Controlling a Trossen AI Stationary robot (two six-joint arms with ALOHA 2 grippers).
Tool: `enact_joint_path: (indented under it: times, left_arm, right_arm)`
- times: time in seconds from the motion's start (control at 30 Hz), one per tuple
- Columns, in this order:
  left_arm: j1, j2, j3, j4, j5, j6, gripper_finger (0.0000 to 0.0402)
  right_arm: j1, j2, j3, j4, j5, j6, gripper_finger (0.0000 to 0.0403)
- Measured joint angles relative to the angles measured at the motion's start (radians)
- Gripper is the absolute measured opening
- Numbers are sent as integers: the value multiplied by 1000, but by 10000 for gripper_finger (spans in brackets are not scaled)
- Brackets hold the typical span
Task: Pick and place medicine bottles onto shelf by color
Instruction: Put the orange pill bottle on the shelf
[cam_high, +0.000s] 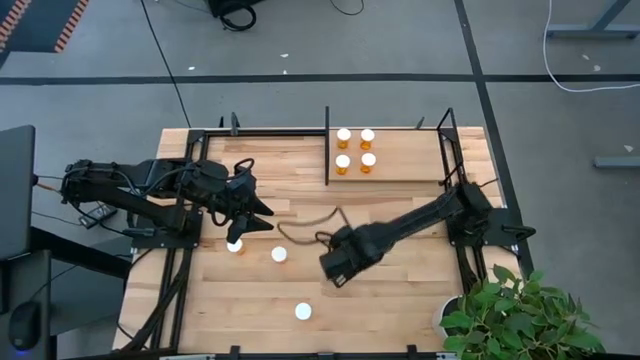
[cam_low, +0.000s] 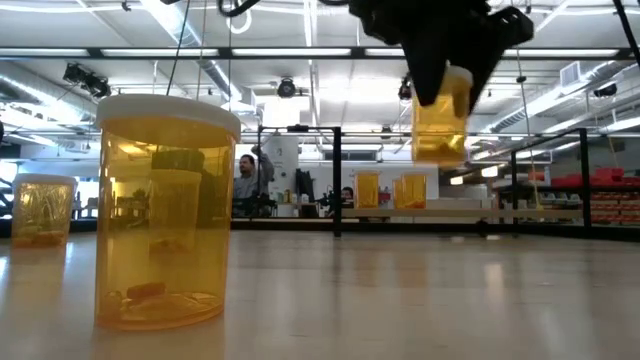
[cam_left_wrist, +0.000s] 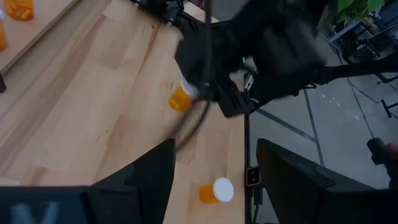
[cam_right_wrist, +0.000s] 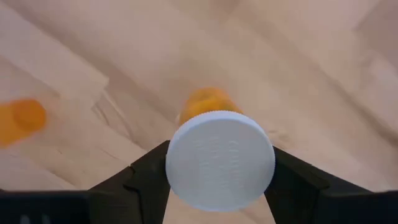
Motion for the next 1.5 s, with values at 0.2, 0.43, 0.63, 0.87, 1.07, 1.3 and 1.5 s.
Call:
enact_joint_path:
  times: [0.2,0.43,0.63,0.87,1.07,1.3,1.5]
  left_arm:
    - [0,0,0,0,0,0,231]
    - [0,0,0,-1,0,-7,231]
    - [0,0,0,-7,0,20,231]
    - [0,0,0,-24,-25,12,231]
    - [2,3,0,-29,-113,16,231]
    - [35,3,0,-25,-233,17,231]
    - [70,3,0,11,-270,-16,231]
  right_arm:
    - [-84,-86,0,-91,75,-38,225]
    - [-236,-146,0,-169,110,-165,225]
    - [-416,-189,0,-189,118,-354,225]
    - [-655,-239,0,-246,123,-592,225]
    - [-835,-247,0,-249,131,-733,225]
    - [-994,-247,-33,-174,161,-811,225]
    - [-1036,-246,-152,-64,147,-860,225]
